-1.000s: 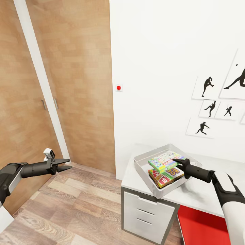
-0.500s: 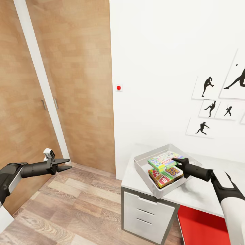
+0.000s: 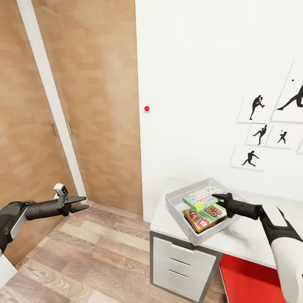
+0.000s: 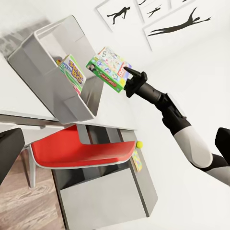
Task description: Put all the toys in the child's room - the three board games (two on the bed and one on the table), the two jigsaw puzzles on the table, and the tennis ball on the table - inside the toy box on the table in the child's room.
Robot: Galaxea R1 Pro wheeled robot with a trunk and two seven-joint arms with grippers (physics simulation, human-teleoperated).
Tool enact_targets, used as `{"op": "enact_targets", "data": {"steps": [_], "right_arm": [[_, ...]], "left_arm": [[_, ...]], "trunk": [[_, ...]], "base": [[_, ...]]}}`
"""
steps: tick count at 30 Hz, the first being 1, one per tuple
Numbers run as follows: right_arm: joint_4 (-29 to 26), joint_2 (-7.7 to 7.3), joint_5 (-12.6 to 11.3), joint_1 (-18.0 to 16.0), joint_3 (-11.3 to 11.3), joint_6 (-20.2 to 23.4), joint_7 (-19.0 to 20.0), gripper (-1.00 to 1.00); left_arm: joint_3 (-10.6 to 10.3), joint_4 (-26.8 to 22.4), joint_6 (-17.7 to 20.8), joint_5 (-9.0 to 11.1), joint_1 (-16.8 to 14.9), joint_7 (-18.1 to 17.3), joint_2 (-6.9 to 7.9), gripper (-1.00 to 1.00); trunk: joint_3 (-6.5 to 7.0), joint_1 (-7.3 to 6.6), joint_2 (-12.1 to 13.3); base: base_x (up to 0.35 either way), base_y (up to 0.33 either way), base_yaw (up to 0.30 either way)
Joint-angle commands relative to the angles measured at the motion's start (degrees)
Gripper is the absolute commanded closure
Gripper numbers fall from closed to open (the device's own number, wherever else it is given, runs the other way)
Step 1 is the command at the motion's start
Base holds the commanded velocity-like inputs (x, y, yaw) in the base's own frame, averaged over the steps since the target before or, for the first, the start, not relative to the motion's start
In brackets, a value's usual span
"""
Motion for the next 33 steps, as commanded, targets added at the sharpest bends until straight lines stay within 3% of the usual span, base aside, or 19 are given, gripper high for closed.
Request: {"op": "enact_targets", "data": {"steps": [1, 24, 25, 33], "right_arm": [[0.18, -0.02, -0.11, -0.22, -0.22, 0.31, -0.32, 1.00], [1.51, -0.32, -0.07, -0.71, -0.23, 0.10, -0.77, 1.00], [1.51, -0.33, -0.07, -0.72, -0.23, 0.09, -0.77, -1.00], [1.51, -0.39, -0.07, -1.25, -0.23, 0.22, -0.78, -1.00]], "left_arm": [[-0.18, 0.01, 0.61, 0.07, -0.06, -0.26, 0.05, -1.00], [-0.13, 0.01, 0.61, 0.07, -0.06, -0.26, 0.06, -1.00], [-0.14, 0.01, 0.61, 0.07, -0.06, -0.26, 0.06, -1.00], [-0.11, 0.01, 0.61, 0.07, -0.06, -0.26, 0.06, -1.00]], "trunk": [[-0.14, 0.04, -0.14], [-0.14, 0.04, -0.14], [-0.14, 0.04, -0.14], [-0.14, 0.04, -0.14]], "base": [[0.000, 0.000, 0.000], [0.000, 0.000, 0.000], [0.000, 0.000, 0.000], [0.000, 0.000, 0.000]]}}
